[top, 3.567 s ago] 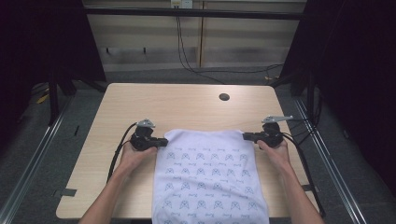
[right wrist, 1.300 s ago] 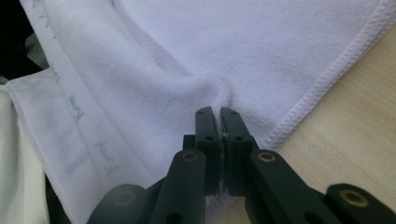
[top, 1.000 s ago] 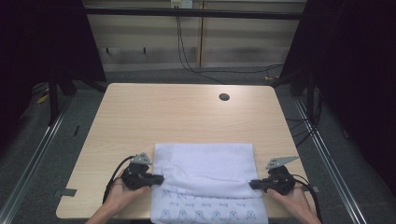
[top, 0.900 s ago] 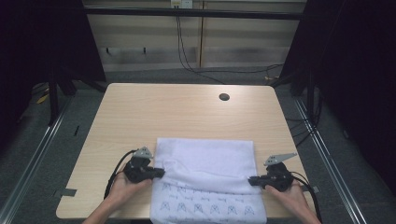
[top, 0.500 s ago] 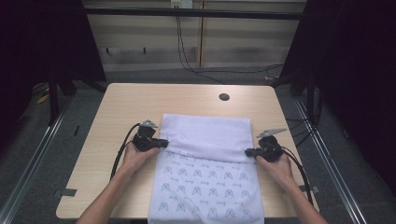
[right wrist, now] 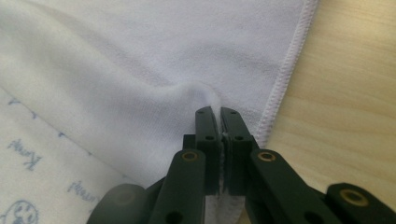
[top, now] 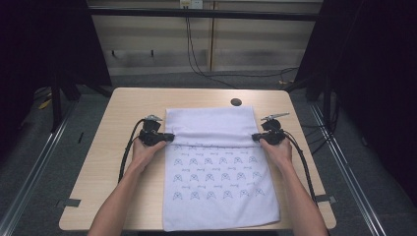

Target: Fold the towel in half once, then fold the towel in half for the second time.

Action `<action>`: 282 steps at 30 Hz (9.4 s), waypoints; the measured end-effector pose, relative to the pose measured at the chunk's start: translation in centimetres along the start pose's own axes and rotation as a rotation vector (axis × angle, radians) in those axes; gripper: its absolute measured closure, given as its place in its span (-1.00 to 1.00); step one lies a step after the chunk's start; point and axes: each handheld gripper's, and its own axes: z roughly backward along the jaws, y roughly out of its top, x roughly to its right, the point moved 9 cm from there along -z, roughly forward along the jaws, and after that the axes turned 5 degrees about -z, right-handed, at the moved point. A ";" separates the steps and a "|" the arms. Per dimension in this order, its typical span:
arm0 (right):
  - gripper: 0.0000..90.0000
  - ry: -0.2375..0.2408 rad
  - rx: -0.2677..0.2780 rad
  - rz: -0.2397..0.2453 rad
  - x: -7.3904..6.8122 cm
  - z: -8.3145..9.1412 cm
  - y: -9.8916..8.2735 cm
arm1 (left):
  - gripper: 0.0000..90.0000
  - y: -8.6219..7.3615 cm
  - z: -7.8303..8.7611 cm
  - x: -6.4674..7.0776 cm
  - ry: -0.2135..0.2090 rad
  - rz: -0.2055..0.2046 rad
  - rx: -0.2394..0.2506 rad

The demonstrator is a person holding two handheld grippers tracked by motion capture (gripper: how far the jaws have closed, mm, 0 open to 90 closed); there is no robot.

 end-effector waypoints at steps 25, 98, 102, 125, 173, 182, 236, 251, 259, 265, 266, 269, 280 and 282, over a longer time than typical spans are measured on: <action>0.94 0.221 0.433 0.125 -5.1 19.9 4.8 | 0.90 4.5 17.3 12.3 -0.111 -0.225 0.286; 0.34 0.196 -0.019 0.227 -7.8 4.6 -6.6 | 0.51 -7.6 6.5 9.6 -0.171 -0.183 -0.082; 0.26 0.207 -0.043 0.224 -7.8 4.5 -7.3 | 0.53 -7.8 6.5 9.5 -0.187 -0.149 -0.075; 0.25 0.291 -0.107 0.267 -10.8 9.0 -13.0 | 0.53 -11.5 9.9 13.5 -0.231 -0.230 -0.127; 0.71 0.198 -0.050 0.115 -2.5 3.7 -5.2 | 0.15 -4.9 4.6 3.8 -0.092 -0.080 -0.031; 0.92 0.229 0.013 0.093 -3.2 5.4 -4.3 | 0.91 -4.6 6.1 5.0 -0.157 -0.104 -0.014; 0.94 0.280 0.345 0.155 -2.4 15.2 7.0 | 0.90 7.4 11.8 4.9 -0.109 -0.187 0.273; 0.92 0.385 0.181 0.221 -5.4 14.9 -5.0 | 0.88 -3.4 12.4 10.1 -0.200 -0.227 0.146; 0.54 0.388 0.020 0.213 -6.5 13.9 -11.8 | 0.65 -9.4 12.1 13.1 -0.242 -0.255 -0.025; 0.37 0.398 -0.017 0.195 -7.0 14.2 -14.3 | 0.50 -10.7 12.0 13.6 -0.249 -0.275 -0.068; 0.37 0.400 -0.021 0.184 -7.0 14.0 -14.6 | 0.50 -10.8 11.9 13.6 -0.248 -0.272 -0.064; 0.33 0.376 -0.044 0.164 -6.8 13.4 -15.3 | 0.45 -11.3 11.5 13.2 -0.230 -0.257 -0.091; 0.05 0.246 0.203 0.078 -5.3 15.3 -10.9 | -0.04 -8.1 12.5 9.4 -0.132 -0.059 0.086; -0.05 0.193 0.262 0.048 -4.6 15.8 -9.8 | -0.09 -8.0 12.9 8.0 -0.096 -0.020 0.112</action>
